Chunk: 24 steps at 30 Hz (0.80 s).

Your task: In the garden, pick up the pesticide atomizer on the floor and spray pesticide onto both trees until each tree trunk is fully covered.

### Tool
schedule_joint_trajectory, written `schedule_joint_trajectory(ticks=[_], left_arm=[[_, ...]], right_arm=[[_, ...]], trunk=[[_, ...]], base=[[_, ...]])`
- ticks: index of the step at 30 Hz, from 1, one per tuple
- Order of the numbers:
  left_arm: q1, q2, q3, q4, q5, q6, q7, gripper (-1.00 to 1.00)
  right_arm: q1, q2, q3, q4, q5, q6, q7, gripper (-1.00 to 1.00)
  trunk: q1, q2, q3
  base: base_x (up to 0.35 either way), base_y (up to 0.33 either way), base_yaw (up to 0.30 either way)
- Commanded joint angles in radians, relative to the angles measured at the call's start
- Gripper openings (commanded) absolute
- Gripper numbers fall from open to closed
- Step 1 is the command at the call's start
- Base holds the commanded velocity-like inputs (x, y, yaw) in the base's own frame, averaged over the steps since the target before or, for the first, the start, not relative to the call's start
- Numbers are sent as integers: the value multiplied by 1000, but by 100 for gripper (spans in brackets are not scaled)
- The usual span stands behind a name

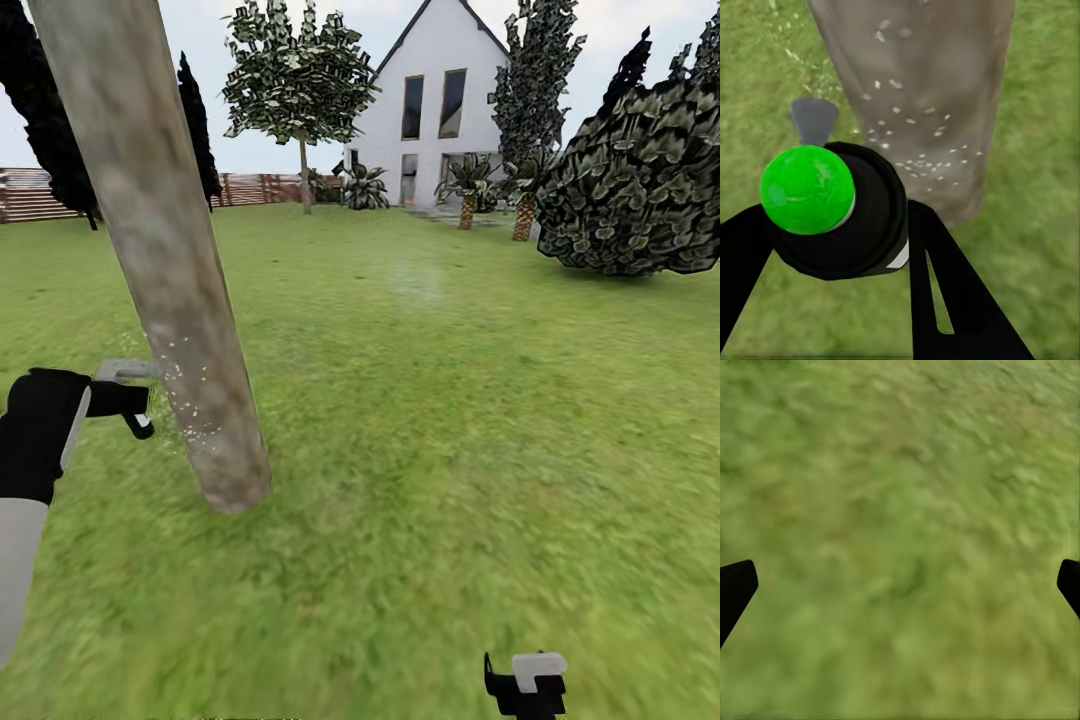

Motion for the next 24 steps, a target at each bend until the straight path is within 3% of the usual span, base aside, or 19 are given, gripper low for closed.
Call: schedule_joint_trajectory(ticks=[1, 6, 17, 24], left_arm=[[1, 0, 0, 0, -1, -1, -10, -100], [2, -3, -4, 0, -3, -1, -21, -100], [3, -2, -2, -2, -4, -2, -21, -100], [3, -3, -2, -2, -4, -2, -20, -100]], right_arm=[[0, 0, 0, 0, 0, 0, 0, 100], [0, -1, -1, 0, 1, -1, 0, 100], [0, -1, -1, 0, 1, -1, 0, 100], [0, -1, 0, 0, 1, -2, 0, 100]], trunk=[[0, 0, 0], [0, 0, 0], [0, 0, 0], [0, 0, 0]], base=[[83, -56, 178], [150, -197, 28], [6, -273, 7], [0, -275, 259]])
